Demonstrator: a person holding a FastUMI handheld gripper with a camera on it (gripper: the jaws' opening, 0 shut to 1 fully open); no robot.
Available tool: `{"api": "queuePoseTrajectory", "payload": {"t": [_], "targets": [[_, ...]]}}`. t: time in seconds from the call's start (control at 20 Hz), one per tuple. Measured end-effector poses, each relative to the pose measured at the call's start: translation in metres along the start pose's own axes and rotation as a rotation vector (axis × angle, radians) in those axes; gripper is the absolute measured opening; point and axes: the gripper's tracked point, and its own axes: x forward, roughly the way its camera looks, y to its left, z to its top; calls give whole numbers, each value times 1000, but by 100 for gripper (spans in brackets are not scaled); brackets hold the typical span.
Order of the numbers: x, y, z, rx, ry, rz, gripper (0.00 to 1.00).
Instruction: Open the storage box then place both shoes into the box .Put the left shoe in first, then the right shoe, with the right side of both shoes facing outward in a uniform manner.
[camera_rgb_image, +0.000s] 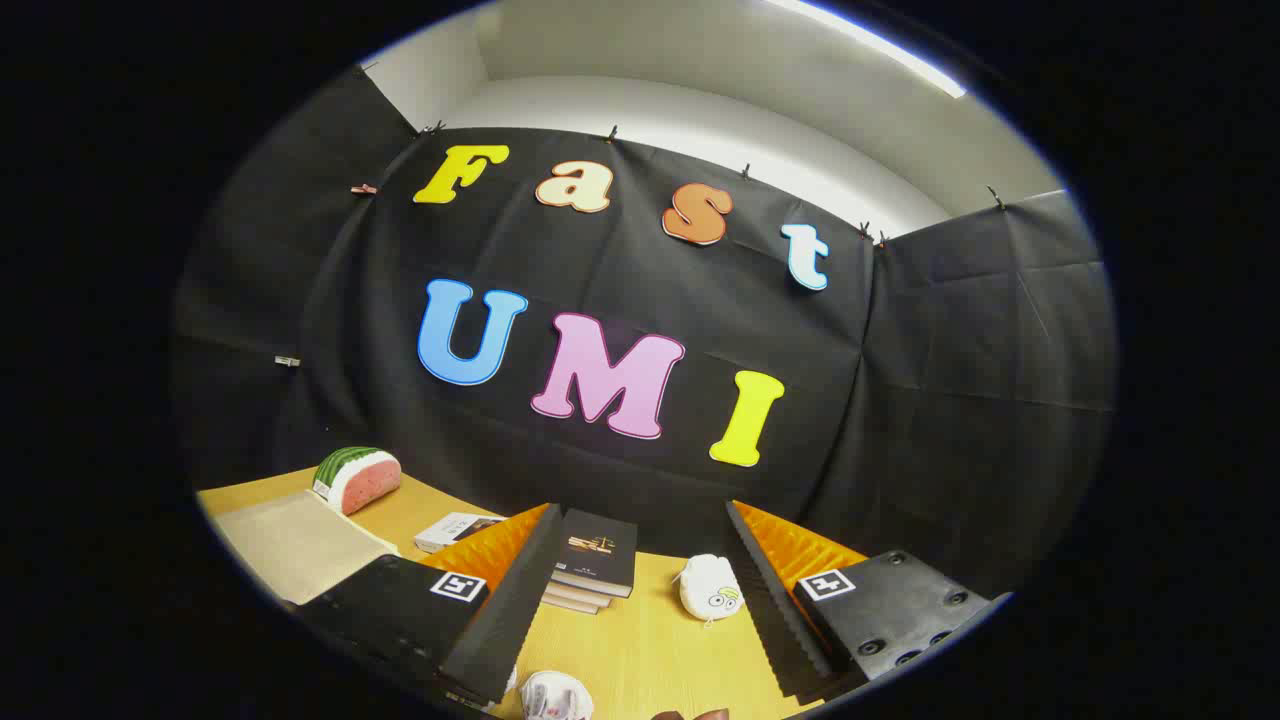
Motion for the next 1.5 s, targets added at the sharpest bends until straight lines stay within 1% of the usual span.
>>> {"api": "queuePoseTrajectory", "payload": {"t": [0.15,0.3,0.45,0.75,0.85,0.95,1.05,1.2,1.3,1.4,1.5], "targets": [[4,-3,-5,23,14,-19,97],[6,-3,-9,41,32,-19,97],[6,-3,-5,26,22,-16,97],[7,4,-3,9,20,-2,97],[8,11,-5,13,32,20,97],[10,25,-10,36,55,71,97],[10,47,-19,95,102,155,97],[6,90,-41,239,214,325,97],[-1,120,-57,361,313,444,97],[-10,144,-74,463,415,544,99],[-9,157,-96,531,494,573,98]]}}
